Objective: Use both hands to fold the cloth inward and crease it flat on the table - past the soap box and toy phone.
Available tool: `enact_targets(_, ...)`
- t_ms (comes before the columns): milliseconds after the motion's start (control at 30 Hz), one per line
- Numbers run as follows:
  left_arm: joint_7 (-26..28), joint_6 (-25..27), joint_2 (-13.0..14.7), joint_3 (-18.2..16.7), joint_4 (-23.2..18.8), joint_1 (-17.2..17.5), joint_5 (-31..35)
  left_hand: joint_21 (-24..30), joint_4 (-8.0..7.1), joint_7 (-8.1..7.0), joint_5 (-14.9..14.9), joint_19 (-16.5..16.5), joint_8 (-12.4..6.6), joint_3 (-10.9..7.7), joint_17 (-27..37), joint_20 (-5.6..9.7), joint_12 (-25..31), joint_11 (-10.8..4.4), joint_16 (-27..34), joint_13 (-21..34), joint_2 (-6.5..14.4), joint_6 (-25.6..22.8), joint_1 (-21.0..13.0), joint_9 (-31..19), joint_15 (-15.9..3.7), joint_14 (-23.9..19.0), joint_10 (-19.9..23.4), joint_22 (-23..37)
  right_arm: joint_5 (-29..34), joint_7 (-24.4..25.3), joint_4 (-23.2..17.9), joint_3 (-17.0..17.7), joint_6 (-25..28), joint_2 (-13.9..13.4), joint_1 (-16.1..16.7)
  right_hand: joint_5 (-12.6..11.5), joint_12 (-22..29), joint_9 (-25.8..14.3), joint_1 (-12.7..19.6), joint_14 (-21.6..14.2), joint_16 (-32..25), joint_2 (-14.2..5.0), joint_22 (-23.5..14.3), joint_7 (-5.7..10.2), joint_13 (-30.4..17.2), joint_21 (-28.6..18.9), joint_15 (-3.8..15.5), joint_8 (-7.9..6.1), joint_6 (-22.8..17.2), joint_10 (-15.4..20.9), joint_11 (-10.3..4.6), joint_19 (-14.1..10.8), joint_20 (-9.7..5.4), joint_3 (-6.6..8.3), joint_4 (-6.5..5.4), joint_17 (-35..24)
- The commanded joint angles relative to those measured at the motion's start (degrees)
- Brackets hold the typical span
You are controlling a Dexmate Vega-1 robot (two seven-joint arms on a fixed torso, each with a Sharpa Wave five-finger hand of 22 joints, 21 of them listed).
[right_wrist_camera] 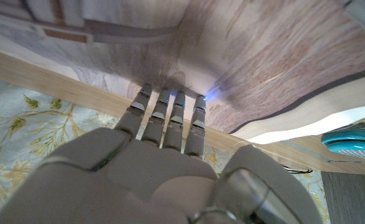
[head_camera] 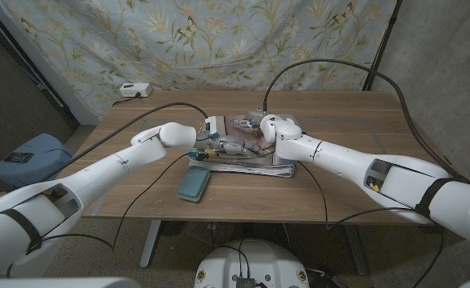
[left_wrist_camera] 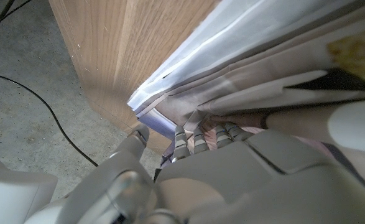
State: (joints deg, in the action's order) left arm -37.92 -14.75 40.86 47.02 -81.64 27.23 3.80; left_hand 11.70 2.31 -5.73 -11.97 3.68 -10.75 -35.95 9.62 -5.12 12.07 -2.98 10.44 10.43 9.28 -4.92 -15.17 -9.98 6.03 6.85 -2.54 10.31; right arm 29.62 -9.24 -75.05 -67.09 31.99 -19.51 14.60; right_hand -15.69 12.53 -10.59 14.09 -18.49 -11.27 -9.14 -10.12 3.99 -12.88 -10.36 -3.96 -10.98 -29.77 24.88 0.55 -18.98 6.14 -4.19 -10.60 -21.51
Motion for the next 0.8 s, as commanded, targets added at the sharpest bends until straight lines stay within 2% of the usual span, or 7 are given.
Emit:
enact_targets(33, 0.8, 0.3, 1.1, -1.7, -1.6, 0.5, -1.6, 0.4, 0.22, -0.03, 0.3, -0.6, 0.06, -0.14, 0.2, -1.06, 0.0, 0.14, 0.0, 0.1, -0.1, -0.5, -0.7, -0.3, -0.18, -0.3, 0.3, 0.2, 0.6, -1.0, -5.3, 0.9, 1.4, -1.8, 0.6, -0.4, 0.0, -0.2, -0.6, 0.0, -0.2, -0.96, 0.0, 0.4, -0.1, -0.4, 0.44, -0.25, -0.2, 0.1, -0.23, 0.2, 0.05, -0.22, 0.11, 0.0)
enact_targets(367, 2.2, 0.9, 3.4, -3.7, -6.0, 2.5, -2.6, 0.4, 0.32, -0.07, 0.3, -0.6, 0.12, -0.06, 0.2, -1.01, -0.1, 0.17, 0.0, 0.1, -0.1, -0.5, -0.7, -0.3, -0.16, -0.3, 0.4, 0.2, 2.7, -2.9, -12.0, 1.4, 5.6, -3.8, 1.3, -0.5, -0.1, -0.2, -1.1, -0.1, -0.3, -0.8, 0.0, 0.37, 0.1, -0.4, 0.42, -0.26, -0.2, 0.1, -0.15, 0.3, 0.7, -0.22, 0.28, 0.2)
enact_targets(800, 3.9, 2.8, 7.7, -7.7, -13.0, 6.2, -5.7, 0.4, 0.44, 0.09, 0.2, -0.7, 0.14, 0.0, 0.2, -1.09, -0.1, 0.13, 0.1, 0.2, 0.1, -0.5, -0.8, -0.3, -0.15, -0.6, 0.5, 0.2, 5.4, -5.7, -20.2, 1.8, 11.5, -5.9, 2.2, -0.7, -0.3, -0.2, -1.5, -0.3, -0.4, -0.52, 0.1, 0.35, 0.3, -0.5, 0.24, -0.28, -0.2, 0.2, -0.05, 0.2, 1.19, -0.18, 0.59, 0.5)
